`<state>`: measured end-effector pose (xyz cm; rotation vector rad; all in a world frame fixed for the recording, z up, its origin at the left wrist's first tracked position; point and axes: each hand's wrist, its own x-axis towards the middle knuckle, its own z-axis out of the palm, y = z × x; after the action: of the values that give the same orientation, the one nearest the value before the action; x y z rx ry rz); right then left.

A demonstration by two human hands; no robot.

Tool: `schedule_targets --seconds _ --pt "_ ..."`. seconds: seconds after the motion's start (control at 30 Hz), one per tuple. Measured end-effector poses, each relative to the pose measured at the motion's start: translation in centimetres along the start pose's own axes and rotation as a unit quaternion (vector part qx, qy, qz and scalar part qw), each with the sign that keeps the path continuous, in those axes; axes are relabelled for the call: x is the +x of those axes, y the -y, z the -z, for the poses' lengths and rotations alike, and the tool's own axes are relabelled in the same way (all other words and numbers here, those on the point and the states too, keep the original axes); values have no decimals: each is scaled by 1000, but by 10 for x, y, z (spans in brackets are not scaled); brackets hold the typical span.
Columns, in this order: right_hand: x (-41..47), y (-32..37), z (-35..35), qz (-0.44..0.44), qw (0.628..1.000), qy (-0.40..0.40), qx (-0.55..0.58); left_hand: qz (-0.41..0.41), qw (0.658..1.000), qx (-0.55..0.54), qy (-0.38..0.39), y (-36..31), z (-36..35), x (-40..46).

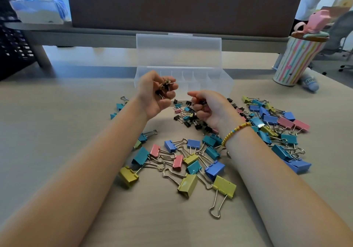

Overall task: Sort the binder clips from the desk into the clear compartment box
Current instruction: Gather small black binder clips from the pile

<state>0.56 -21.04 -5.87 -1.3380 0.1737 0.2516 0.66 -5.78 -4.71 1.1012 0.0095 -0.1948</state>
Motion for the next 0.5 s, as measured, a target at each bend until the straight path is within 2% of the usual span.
schedule_targets --seconds 0.1,0.17,0.23,0.27,0.33,0.37,0.43,0.47,0.5 --pt "3 -1 1 -10 1000 7 29 -6 1000 -8 -4 0 -4 3" --pt "4 -1 1 -3 1000 10 18 -14 998 57 -16 3 -4 5" --pt "3 1 2 27 997 7 -72 -31 985 170 -22 8 -3 8" --pt "1 2 2 48 986 4 -158 -41 969 241 -24 9 -1 8" --pt "-5 6 0 90 923 4 -373 -72 909 409 -17 8 3 7" --pt "-7 6 -1 107 879 10 -465 -91 859 503 5 7 6 7" --pt "-9 5 -3 118 809 27 -576 -121 733 666 61 8 11 7" --pt "-10 4 -4 112 786 31 -607 -124 684 714 81 8 14 6" --pt "-12 3 -6 108 770 32 -628 -116 659 737 97 8 16 5"
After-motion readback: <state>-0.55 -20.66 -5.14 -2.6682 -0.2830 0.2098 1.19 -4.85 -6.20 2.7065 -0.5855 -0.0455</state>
